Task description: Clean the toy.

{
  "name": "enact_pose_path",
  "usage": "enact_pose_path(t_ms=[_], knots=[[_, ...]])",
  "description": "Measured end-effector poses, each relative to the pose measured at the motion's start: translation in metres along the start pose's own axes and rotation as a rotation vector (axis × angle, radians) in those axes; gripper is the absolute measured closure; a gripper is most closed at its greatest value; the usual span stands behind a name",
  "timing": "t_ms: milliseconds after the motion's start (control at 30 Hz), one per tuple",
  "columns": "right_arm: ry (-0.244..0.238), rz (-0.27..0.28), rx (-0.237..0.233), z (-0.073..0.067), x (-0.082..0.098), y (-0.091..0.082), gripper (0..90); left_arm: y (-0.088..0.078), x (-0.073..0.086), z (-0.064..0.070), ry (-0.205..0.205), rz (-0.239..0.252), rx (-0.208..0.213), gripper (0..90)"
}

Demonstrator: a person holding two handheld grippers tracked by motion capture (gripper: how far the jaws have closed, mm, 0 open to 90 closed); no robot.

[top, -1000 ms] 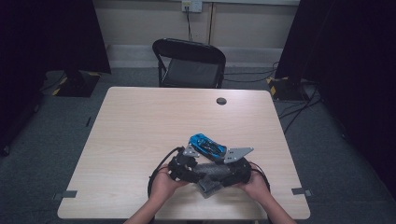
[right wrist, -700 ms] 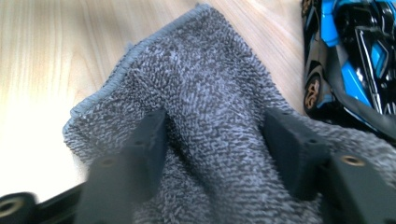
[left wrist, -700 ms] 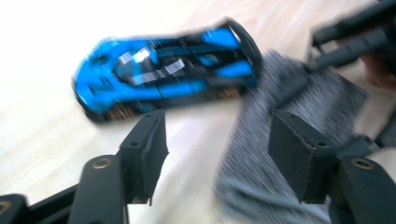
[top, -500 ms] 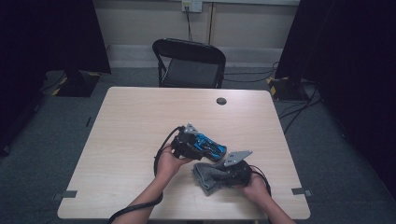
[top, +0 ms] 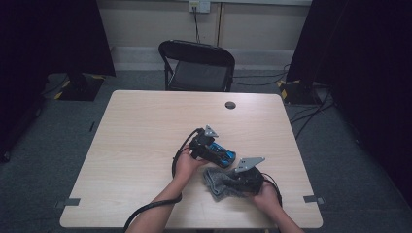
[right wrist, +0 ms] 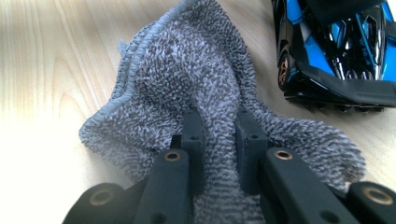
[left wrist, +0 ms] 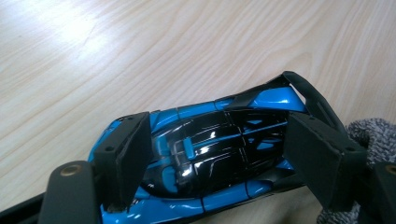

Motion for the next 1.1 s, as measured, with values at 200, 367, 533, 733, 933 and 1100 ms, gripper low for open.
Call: enact_pose_path(t_ms=[200, 367, 533, 733, 933, 1100], knots=[[0.021, 0.012, -0.008, 0.000, 0.000, 0.000, 77.0, 0.007, 0.001, 0.000, 0.020, 0.003, -0.003, 20.5], [0.027, 0.015, -0.012, 0.001, 0.000, 0.000, 77.1, 0.009, 0.006, -0.001, 0.062, -0.005, 0.000, 13.0], [0.026, 0.003, -0.001, 0.001, 0.000, 0.000, 78.0, 0.012, 0.008, -0.006, 0.032, -0.001, 0.015, 5.9], [0.028, 0.002, 0.005, 0.000, 0.000, 0.000, 78.2, 0.014, 0.007, -0.006, 0.041, 0.002, 0.031, 4.9], [0.034, 0.003, 0.011, 0.001, -0.001, 0.000, 78.9, 0.013, 0.008, -0.007, 0.037, 0.022, 0.043, 3.7], [0.050, 0.012, 0.016, 0.004, -0.004, -0.004, 79.8, 0.014, 0.008, -0.007, 0.032, 0.040, 0.041, 3.7]])
Point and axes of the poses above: each handheld gripper's, and its own axes: y roughly forward along the jaws, x roughly out of its underside, z roughly to its right, the point moved 10 cm from there along y, roughly forward along the jaws
